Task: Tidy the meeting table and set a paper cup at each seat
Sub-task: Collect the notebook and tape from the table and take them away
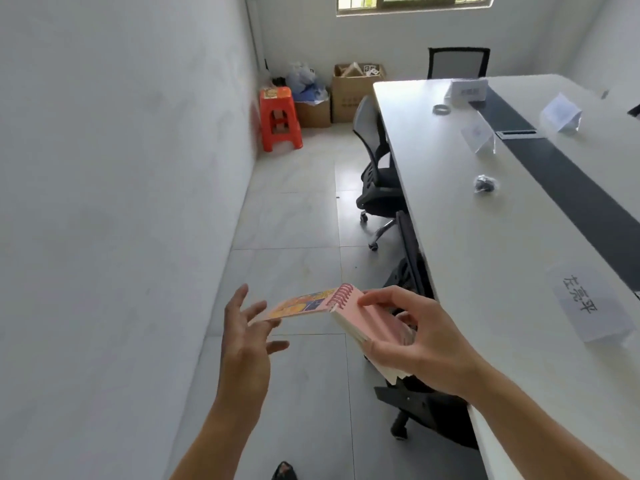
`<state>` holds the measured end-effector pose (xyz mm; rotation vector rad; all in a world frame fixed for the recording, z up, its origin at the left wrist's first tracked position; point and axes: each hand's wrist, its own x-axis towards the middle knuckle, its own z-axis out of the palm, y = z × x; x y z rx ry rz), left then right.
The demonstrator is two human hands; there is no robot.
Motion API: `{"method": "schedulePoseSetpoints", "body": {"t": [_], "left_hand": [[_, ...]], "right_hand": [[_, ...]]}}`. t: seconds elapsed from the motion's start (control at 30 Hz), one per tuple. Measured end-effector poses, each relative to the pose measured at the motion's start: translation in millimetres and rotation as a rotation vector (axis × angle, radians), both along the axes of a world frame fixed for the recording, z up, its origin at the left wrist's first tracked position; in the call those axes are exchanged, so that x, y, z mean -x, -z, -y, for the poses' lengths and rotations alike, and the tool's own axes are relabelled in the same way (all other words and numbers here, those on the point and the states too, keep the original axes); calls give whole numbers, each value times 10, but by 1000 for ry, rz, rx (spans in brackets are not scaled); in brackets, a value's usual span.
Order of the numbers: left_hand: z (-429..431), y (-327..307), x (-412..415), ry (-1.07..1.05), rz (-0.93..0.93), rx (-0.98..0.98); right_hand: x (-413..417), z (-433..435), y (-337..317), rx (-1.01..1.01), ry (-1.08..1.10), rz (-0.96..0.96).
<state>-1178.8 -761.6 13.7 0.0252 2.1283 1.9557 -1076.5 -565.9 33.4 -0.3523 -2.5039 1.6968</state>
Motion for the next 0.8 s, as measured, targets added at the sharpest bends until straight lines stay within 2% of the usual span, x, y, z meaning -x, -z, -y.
{"method": "schedulePoseSetpoints", "body": {"t": [0.1,0.3,0.43,0.57,0.67,0.8], "left_hand": [[249,-29,301,104,-112,113],[631,-148,902,451,13,-7],[714,-156,1321,395,100,-147],[699,-99,1757,254,108,-132],[572,-11,2078,218,109,-124],[261,55,2426,255,75,-141]], "right_hand": [[408,231,-18,-15,-18,-36],[1316,818,44,-37,24,-101],[1673,1142,132,-132,-23,-108],[1919,1181,290,-151,-12,-71],[2144,1008,417,26,128,68],[2499,730,541,524,190,130]]}}
